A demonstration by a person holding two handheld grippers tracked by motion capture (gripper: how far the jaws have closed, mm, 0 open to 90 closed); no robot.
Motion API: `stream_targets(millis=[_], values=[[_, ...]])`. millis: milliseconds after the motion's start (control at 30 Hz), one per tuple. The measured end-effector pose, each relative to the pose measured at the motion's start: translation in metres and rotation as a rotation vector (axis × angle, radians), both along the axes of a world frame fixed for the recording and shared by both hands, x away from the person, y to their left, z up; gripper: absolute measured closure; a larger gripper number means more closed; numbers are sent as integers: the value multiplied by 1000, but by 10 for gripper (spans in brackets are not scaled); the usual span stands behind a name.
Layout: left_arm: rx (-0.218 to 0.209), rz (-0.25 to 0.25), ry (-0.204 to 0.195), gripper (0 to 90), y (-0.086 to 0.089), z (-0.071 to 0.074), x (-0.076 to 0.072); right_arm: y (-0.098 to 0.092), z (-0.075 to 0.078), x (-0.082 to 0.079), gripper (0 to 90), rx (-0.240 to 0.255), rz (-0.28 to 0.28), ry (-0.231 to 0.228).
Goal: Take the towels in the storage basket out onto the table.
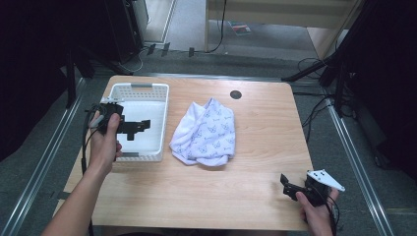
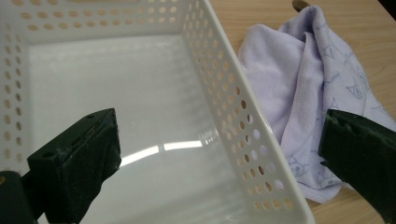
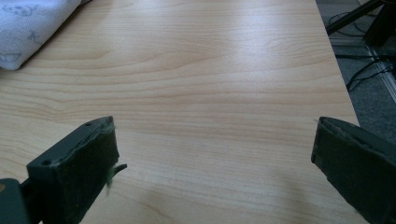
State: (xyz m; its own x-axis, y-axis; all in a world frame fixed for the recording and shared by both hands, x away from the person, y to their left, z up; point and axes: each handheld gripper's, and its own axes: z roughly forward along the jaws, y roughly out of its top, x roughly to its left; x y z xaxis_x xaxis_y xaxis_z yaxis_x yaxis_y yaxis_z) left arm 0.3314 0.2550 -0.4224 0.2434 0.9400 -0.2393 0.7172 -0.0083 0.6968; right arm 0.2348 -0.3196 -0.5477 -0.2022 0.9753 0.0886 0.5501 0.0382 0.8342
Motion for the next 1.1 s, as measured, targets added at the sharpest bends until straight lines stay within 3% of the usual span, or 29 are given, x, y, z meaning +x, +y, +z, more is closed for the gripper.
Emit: stream_targets(millis=[300, 667, 867, 933, 1033, 1100], values=[[-4, 77, -52, 0, 32, -5, -30, 0, 0, 0, 8, -2, -1, -2], [-50, 179, -91, 0, 68, -44, -77, 0, 0, 0, 8, -7, -7, -5], [-60, 229, -148, 0, 81, -59, -99, 0, 0, -1, 9, -8, -10, -6], [-58, 236, -152, 0, 86, -63, -105, 0, 0, -1, 9, -7, -13, -6], [-20, 254, -175, 0, 91, -69, -114, 0, 0, -1, 9, -6, -12, -5], [-25, 265, -188, 0, 96, -75, -120, 0, 0, 0, 9, -8, -8, -8]])
